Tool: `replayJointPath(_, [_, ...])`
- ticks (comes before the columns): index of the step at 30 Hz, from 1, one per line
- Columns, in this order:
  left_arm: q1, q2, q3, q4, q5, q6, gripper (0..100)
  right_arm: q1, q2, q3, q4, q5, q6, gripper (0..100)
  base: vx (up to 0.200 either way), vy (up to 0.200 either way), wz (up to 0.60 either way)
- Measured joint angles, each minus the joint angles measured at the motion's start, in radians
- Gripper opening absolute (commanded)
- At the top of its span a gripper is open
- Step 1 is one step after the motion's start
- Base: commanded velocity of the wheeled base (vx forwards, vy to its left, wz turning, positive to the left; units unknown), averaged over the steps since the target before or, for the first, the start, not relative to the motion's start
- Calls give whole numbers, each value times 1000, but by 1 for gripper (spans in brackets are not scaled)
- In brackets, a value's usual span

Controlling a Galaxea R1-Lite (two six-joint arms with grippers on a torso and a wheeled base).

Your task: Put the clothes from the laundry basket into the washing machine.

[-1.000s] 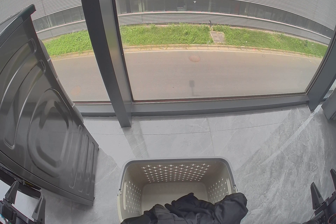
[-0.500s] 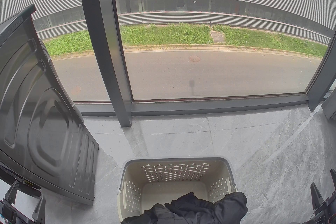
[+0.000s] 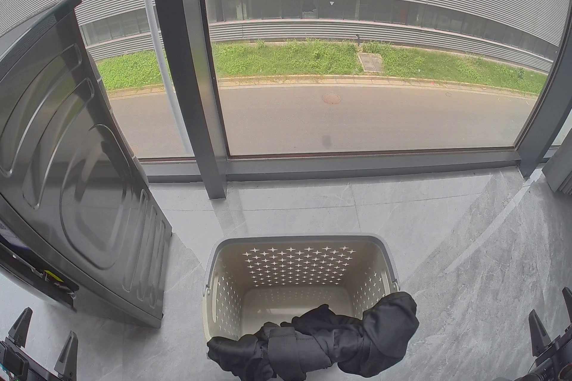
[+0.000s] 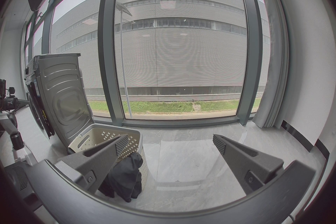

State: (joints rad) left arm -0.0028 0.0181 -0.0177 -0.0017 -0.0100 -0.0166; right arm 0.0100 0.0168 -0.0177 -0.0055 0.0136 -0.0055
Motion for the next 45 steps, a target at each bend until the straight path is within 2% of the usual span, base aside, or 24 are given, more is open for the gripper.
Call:
replayJointPath(14, [1,0,0,0,0,0,100,1,0,0,0,0,0,100,-200,0,0])
replayJointPath(23, [0,0,0,0,-2,1,100,0,0,0,0,0,0,100,0,0,0])
replayJointPath(45, [0,0,0,1,-4,1,100,0,0,0,-1,0,0,100,0,200,0])
